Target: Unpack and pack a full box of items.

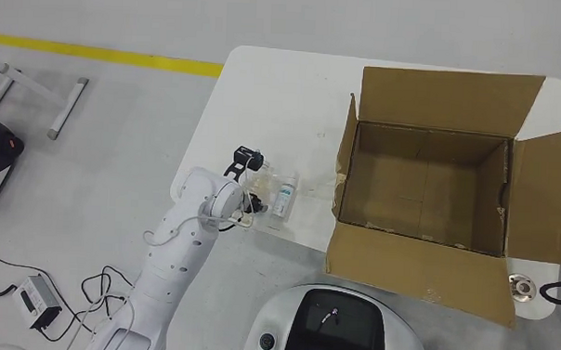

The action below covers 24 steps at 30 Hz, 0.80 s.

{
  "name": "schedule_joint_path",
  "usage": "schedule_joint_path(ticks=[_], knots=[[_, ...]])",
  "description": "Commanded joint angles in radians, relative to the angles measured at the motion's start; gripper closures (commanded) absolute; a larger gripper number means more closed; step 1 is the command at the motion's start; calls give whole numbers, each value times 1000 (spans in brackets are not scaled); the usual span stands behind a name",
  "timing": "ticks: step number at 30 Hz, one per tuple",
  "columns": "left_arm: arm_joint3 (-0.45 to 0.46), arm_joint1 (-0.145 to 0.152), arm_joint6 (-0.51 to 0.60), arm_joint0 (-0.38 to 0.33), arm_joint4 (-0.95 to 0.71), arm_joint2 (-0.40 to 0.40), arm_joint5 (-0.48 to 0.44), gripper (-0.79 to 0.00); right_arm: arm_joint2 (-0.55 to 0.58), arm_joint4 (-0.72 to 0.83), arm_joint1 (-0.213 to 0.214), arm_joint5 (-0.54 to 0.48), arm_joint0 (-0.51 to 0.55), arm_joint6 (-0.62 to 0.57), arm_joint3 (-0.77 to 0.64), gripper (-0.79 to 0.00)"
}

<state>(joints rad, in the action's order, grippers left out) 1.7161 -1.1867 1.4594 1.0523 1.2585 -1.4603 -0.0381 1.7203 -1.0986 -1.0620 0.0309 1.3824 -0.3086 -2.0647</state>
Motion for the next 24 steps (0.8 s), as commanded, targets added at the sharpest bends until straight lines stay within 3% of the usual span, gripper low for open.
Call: schedule_joint_path(ticks=[1, 4, 8, 13, 19, 24], knots=[[-8, 0, -4, -3, 0, 3, -1, -785, 0, 0, 0, 0, 0, 0, 0, 0], [-18, 2, -8, -10, 0, 5, -1, -785, 0, 0, 0, 0, 0, 0, 0, 0], [-30, 3, -9, -18, -6, 4, 5, -708, 0, 0, 0, 0, 0, 0, 0, 0], [-54, 4, -15, -26, -17, 3, 18, -690, 0, 0, 0, 0, 0, 0, 0, 0], [-68, 4, -19, -30, -25, 17, 27, -785, 0, 0, 0, 0, 0, 0, 0, 0], [-80, 6, -24, -33, -29, 21, 28, -748, 0, 0, 0, 0, 0, 0, 0, 0]])
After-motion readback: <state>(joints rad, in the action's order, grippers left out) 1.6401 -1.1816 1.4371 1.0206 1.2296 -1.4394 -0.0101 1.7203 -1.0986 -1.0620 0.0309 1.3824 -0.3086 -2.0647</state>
